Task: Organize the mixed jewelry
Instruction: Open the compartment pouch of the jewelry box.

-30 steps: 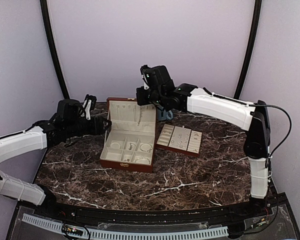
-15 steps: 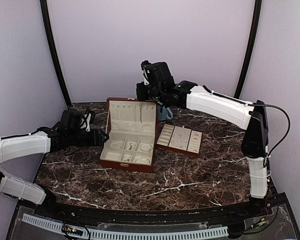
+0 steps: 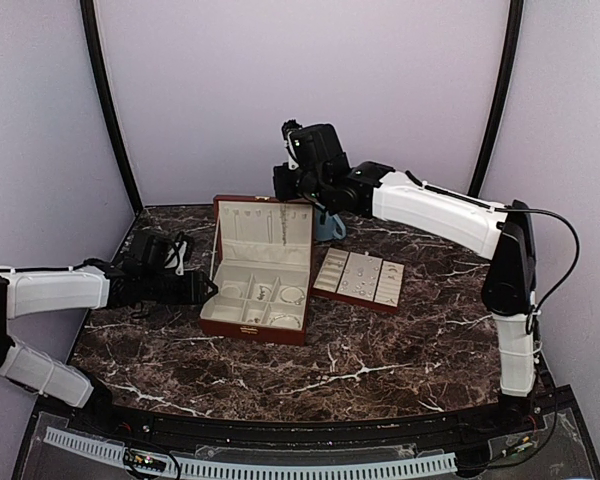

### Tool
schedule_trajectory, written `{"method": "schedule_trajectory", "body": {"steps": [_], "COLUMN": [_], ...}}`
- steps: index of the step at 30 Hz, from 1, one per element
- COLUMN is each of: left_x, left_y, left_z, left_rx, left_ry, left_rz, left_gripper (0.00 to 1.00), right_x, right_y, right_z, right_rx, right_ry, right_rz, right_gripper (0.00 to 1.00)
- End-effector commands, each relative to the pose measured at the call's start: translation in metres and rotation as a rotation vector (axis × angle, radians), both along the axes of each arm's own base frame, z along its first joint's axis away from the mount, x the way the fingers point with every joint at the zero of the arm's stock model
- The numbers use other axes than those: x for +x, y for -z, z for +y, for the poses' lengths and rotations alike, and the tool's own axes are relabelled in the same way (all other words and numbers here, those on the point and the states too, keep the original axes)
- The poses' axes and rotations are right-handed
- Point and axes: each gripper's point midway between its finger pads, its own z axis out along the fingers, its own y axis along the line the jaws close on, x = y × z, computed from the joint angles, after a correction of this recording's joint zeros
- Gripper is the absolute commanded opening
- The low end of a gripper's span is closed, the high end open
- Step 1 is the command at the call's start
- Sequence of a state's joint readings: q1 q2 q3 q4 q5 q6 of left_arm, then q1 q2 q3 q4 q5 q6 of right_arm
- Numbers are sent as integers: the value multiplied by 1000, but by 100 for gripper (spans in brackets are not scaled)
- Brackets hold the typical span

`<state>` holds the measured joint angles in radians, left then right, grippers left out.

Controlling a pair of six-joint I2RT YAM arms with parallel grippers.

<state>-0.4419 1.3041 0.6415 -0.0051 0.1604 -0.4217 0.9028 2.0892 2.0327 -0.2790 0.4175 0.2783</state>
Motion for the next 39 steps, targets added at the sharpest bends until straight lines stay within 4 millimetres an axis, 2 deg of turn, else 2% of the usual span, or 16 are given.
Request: {"method": "schedule_trajectory", "body": {"steps": [1,10,21,27,31,33,34,35,36,39], "left_x": [-7,-5,-7,-5,-1,-2,-1,-2,-2,-2], "left_y": [11,13,15,5,-19,-40,-58,-63,-84,-107], "left_z": [2,-1,-1,-4,-13,-21,-25,-27,-31,-37], "left_rx": [11,3,0,-15,-35,-49,-58,-59,-65,-52], "left_ry": [20,29,34,58,125,197,234,255,301,368], "left_rz": [24,17,21,-26,-133,-224,-307,-348,-456,-618], "left_gripper": [54,51,49,48,48,48,48,48,48,51], "right_x": [9,8,7,4,3,2,2,3,3,2], "right_y": [-21,-31,6,17,18,14,12,8,5,-2], "right_z": [1,0,2,1,1,0,-1,-1,-2,-1], "right_rx": [46,62,4,-1,3,8,10,13,14,16], "right_ry": [15,11,-7,-15,-18,-19,-17,-14,-12,-14], "right_rz": [-64,-94,-57,-44,-40,-44,-48,-52,-58,-65], "right_gripper": [0,0,0,0,0,0,0,0,0,0]}}
